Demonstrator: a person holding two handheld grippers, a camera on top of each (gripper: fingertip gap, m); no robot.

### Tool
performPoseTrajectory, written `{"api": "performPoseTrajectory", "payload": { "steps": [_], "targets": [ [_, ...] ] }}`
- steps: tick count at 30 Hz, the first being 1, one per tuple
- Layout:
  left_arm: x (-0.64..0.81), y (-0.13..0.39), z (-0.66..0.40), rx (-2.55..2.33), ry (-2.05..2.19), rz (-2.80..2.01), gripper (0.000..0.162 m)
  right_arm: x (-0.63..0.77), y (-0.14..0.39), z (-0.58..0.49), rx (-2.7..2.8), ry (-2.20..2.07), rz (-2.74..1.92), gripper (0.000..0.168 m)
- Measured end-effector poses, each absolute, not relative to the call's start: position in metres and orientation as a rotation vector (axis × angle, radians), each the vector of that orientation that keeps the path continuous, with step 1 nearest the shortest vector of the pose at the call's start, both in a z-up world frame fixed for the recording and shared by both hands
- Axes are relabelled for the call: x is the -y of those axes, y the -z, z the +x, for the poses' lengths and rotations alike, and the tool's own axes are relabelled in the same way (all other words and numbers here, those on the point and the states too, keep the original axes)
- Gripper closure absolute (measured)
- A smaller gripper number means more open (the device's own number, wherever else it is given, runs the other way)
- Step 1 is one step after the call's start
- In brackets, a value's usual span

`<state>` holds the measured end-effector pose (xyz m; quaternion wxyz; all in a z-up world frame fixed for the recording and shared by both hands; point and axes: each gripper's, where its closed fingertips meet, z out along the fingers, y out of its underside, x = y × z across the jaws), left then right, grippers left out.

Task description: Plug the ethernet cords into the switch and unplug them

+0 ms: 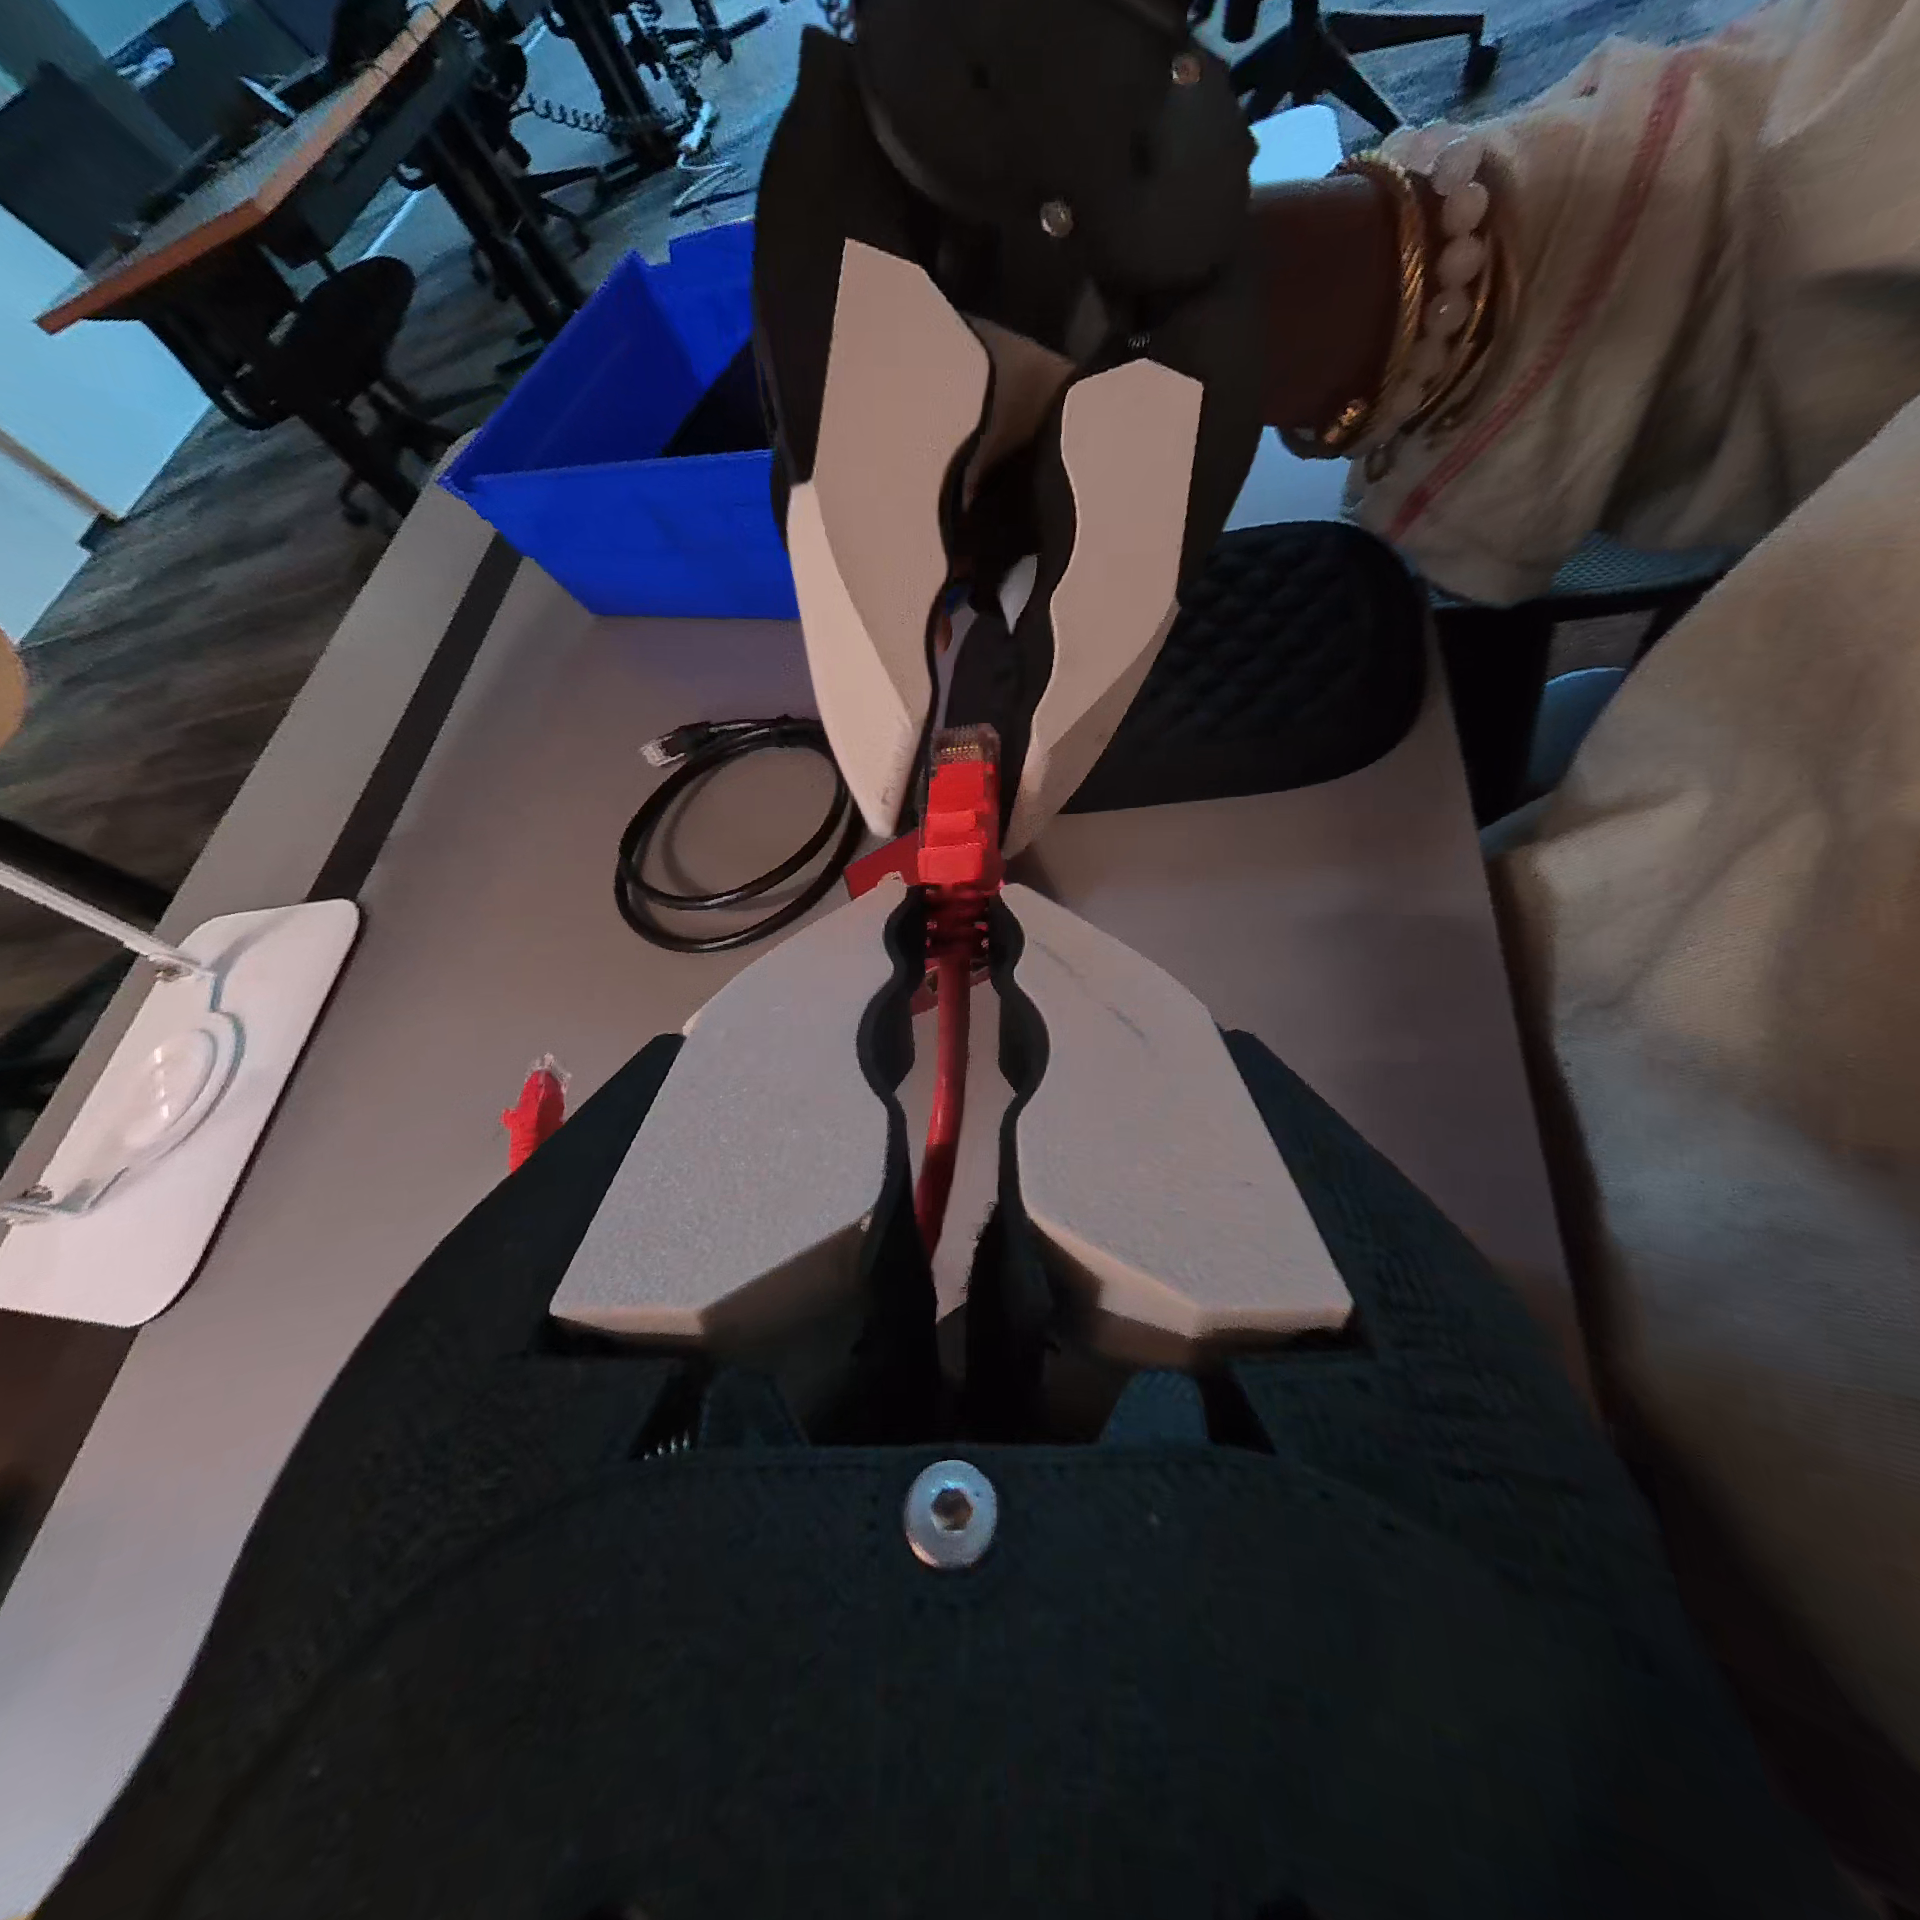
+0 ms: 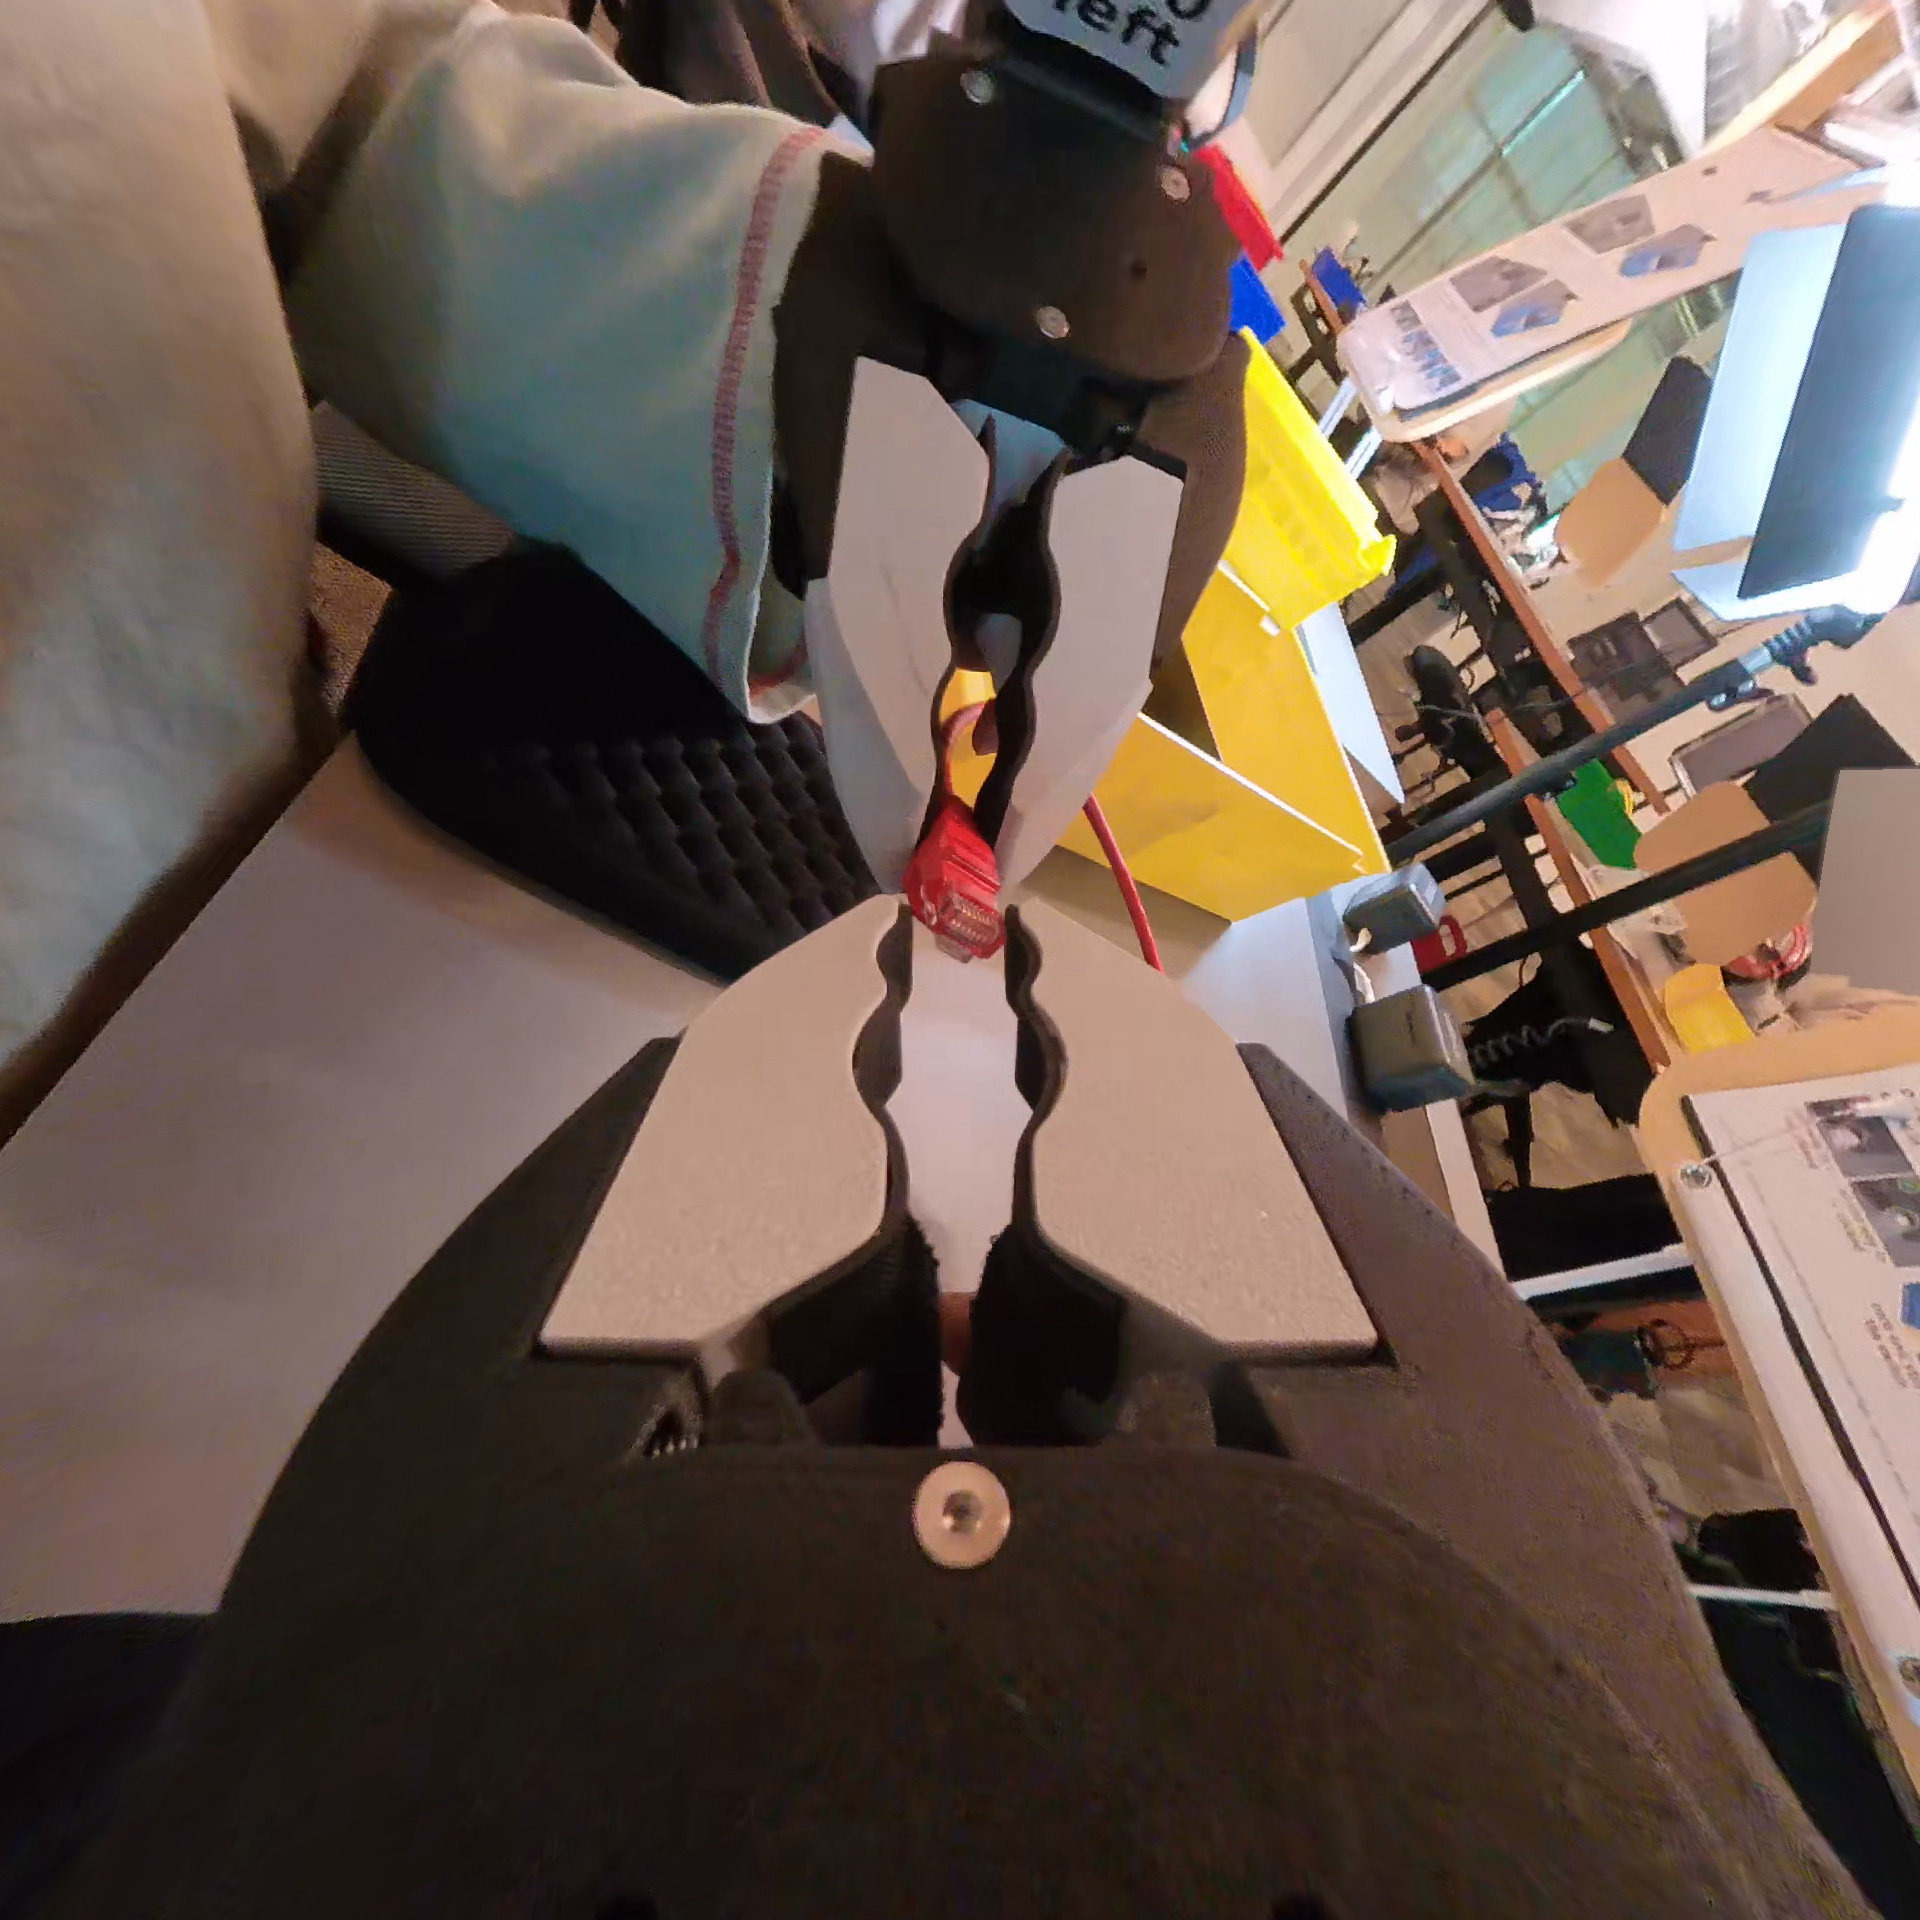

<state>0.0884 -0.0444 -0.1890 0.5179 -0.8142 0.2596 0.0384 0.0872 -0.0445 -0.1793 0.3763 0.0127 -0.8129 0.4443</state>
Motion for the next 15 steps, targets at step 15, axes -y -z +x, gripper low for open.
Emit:
{"api": "performPoseTrajectory", "payload": {
  "steps": [15],
  "targets": [
    [0.037,0.175,0.063,-0.828,-0.842,-1.734,0.138,0.039,0.17,0.085,2.124,-1.827,-0.616,0.155]
  ]
}}
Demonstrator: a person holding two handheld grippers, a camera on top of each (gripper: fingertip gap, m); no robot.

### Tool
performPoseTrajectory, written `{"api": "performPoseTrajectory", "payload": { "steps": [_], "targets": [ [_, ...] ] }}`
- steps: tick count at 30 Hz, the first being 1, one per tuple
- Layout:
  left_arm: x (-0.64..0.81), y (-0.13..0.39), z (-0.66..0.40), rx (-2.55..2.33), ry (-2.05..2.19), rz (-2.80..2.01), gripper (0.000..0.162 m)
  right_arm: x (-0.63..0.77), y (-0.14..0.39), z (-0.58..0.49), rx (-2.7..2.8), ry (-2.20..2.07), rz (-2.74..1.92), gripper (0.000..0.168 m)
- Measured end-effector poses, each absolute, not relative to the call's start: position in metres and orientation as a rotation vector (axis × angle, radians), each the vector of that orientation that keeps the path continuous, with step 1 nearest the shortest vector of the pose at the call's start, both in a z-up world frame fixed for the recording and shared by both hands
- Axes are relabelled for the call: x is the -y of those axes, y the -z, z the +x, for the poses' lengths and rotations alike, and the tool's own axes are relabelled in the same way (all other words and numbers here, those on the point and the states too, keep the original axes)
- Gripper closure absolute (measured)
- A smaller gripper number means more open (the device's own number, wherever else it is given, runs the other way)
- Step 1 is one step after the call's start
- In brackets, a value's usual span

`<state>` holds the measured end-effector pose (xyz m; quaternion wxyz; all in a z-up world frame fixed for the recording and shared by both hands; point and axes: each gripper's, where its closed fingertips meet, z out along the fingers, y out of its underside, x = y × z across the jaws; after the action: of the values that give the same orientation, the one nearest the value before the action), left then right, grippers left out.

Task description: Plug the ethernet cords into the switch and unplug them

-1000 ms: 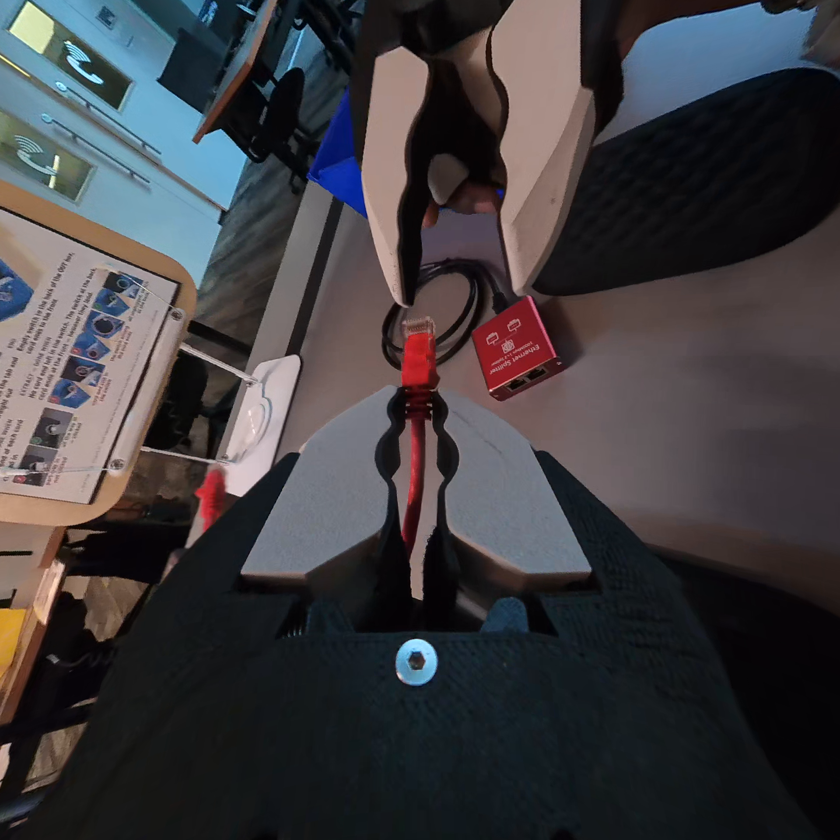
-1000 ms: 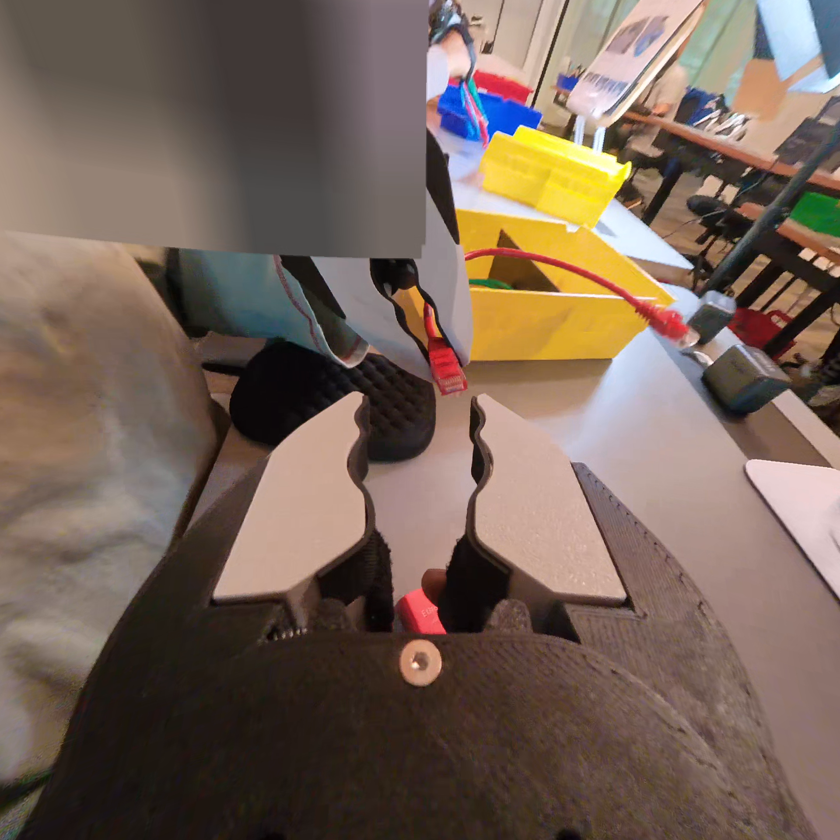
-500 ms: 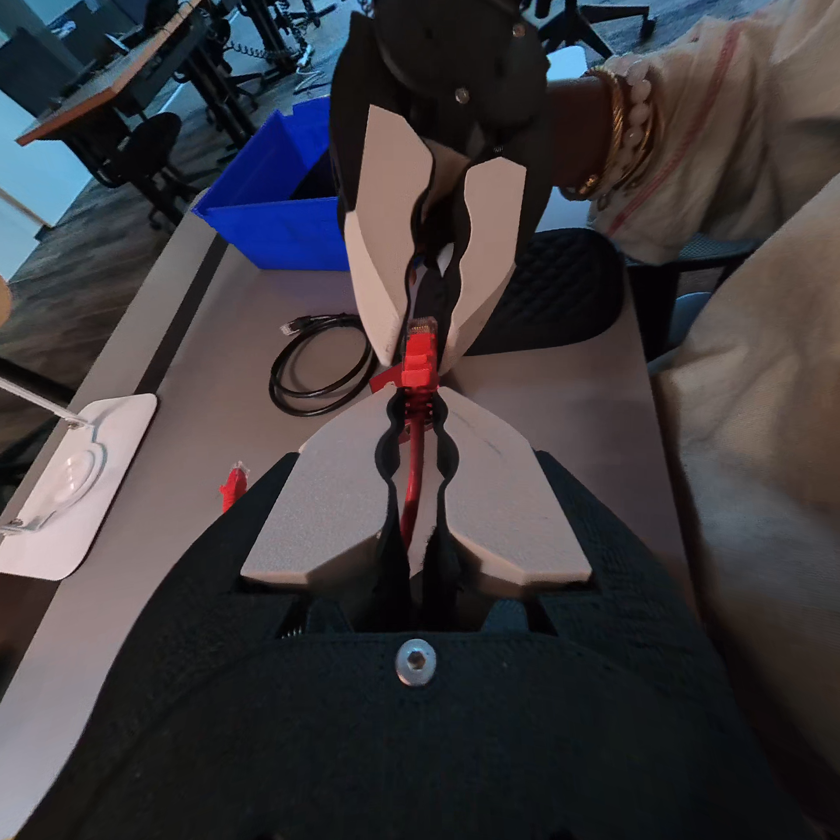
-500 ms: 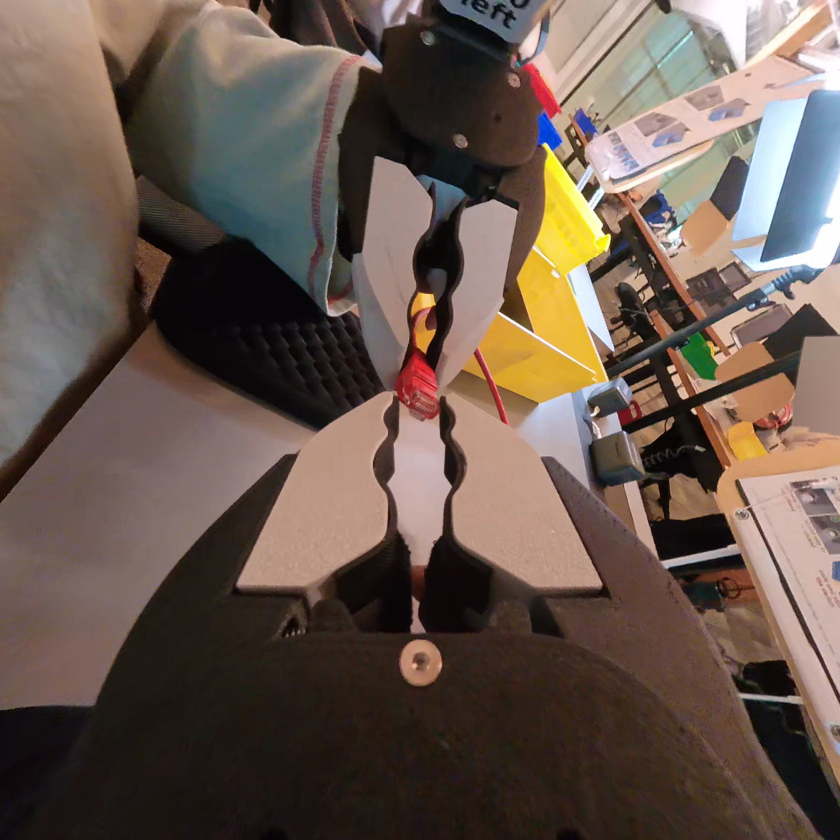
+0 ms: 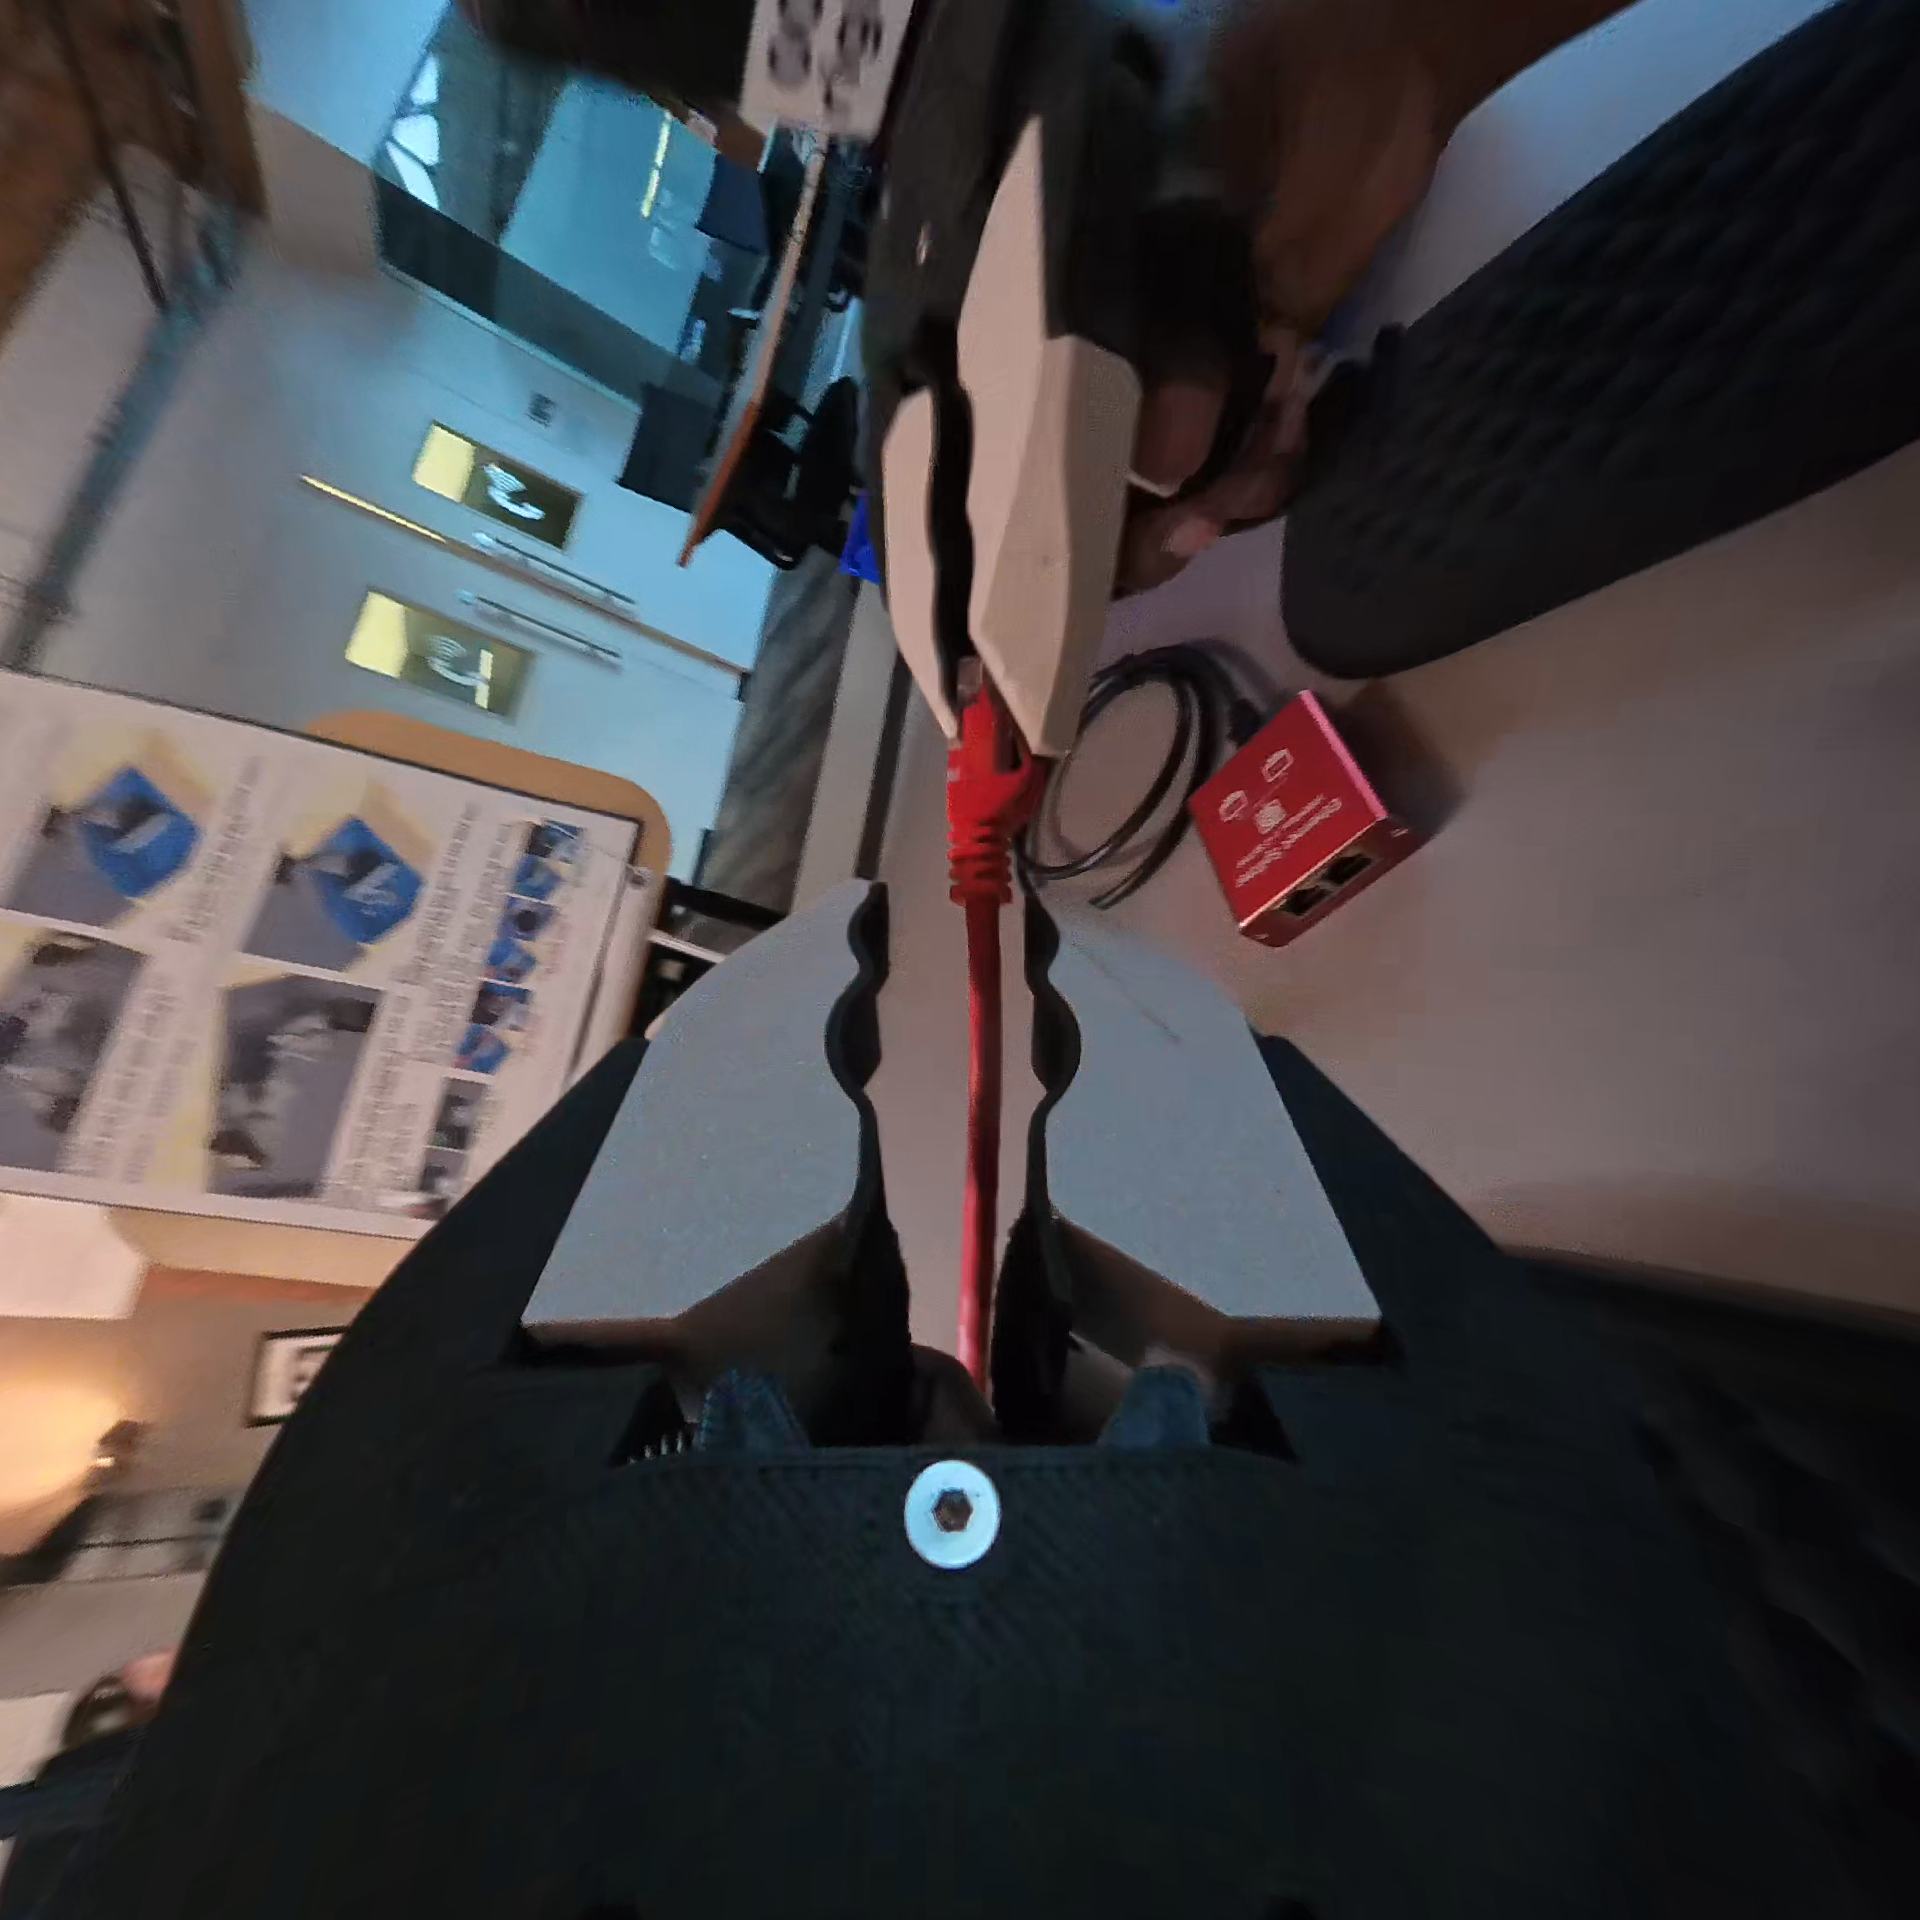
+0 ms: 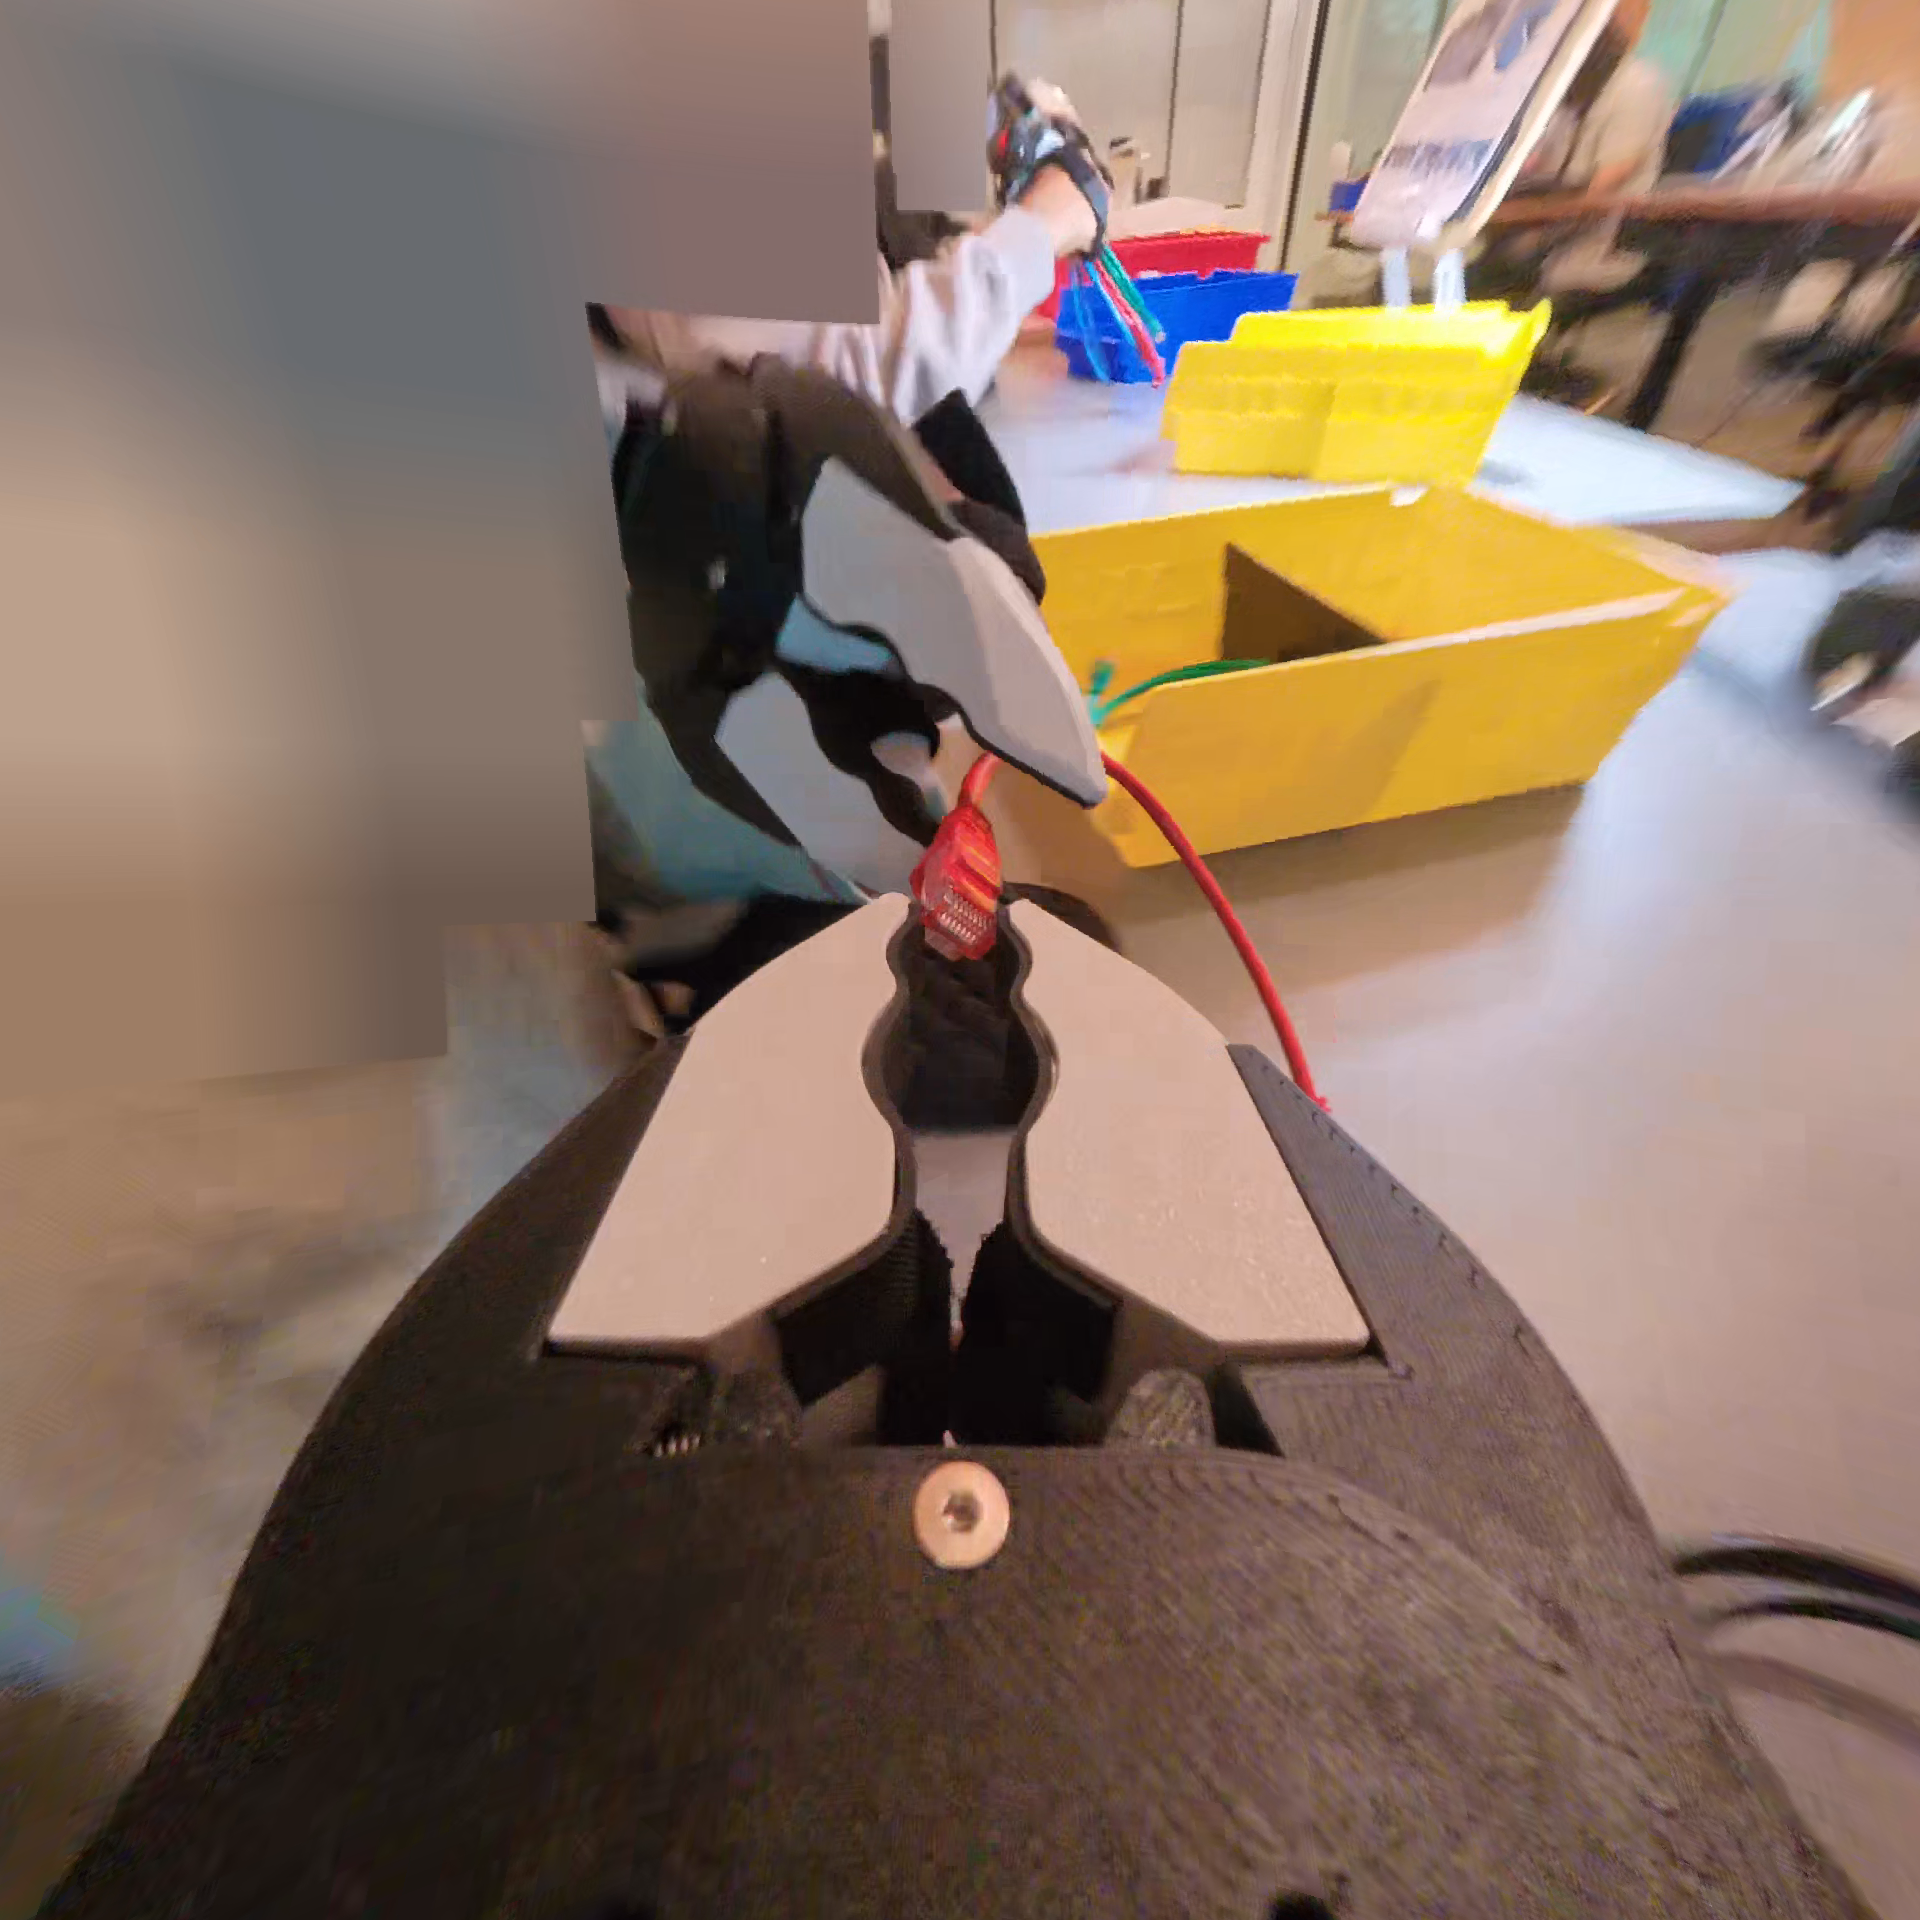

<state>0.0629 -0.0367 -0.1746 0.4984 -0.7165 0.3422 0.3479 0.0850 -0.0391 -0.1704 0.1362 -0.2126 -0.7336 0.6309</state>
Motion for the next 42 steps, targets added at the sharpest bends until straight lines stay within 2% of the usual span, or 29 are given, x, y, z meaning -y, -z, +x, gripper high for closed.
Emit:
{"api": "performPoseTrajectory", "payload": {
  "steps": [5,8,10,17,19,22,27,30,33,34,35,39,42],
  "targets": [
    [0.033,0.166,0.07,-0.943,-0.972,-1.605,0.133,0.036,0.165,0.085,2.012,-2.38,-1.027,0.156],
    [0.031,0.163,0.072,-0.945,-0.978,-1.582,0.143,0.033,0.168,0.083,1.941,-2.54,-1.176,0.156],
    [0.03,0.166,0.073,-0.97,-0.98,-1.595,0.15,0.032,0.168,0.083,1.912,-2.594,-1.215,0.156],
    [0.031,0.164,0.074,-0.934,-0.843,-1.651,0.151,0.031,0.167,0.085,1.951,-2.51,-1.104,0.154],
    [0.032,0.163,0.075,-0.882,-0.711,-1.685,0.151,0.028,0.166,0.08,1.936,-2.312,-0.963,0.123],
    [0.036,0.163,0.078,-0.836,-0.51,-1.724,0.151,0.027,0.154,0.081,1.874,-2.031,-0.7,0.118],
    [0.04,0.161,0.085,-0.839,-0.322,-1.753,0.151,0.039,0.152,0.092,1.916,-1.594,-0.293,0.122],
    [0.044,0.164,0.086,-0.854,-0.216,-1.796,0.151,0.037,0.151,0.092,1.865,-1.235,-0.062,0.132],
    [0.045,0.167,0.089,-0.871,-0.142,-1.817,0.151,0.039,0.158,0.092,1.916,-1.088,0.022,0.141],
    [0.044,0.167,0.089,-0.871,-0.139,-1.821,0.151,0.041,0.158,0.093,1.913,-1.079,0.05,0.153],
    [0.044,0.168,0.089,-0.878,-0.135,-1.827,0.151,0.043,0.159,0.094,1.92,-1.078,0.066,0.156],
    [0.044,0.17,0.091,-0.875,-0.139,-1.784,0.151,0.043,0.161,0.096,1.953,-1.276,-0.048,0.156],
    [0.043,0.168,0.089,-0.822,-0.155,-1.713,0.136,0.037,0.154,0.1,1.881,-1.644,-0.183,0.156]
  ]
}}
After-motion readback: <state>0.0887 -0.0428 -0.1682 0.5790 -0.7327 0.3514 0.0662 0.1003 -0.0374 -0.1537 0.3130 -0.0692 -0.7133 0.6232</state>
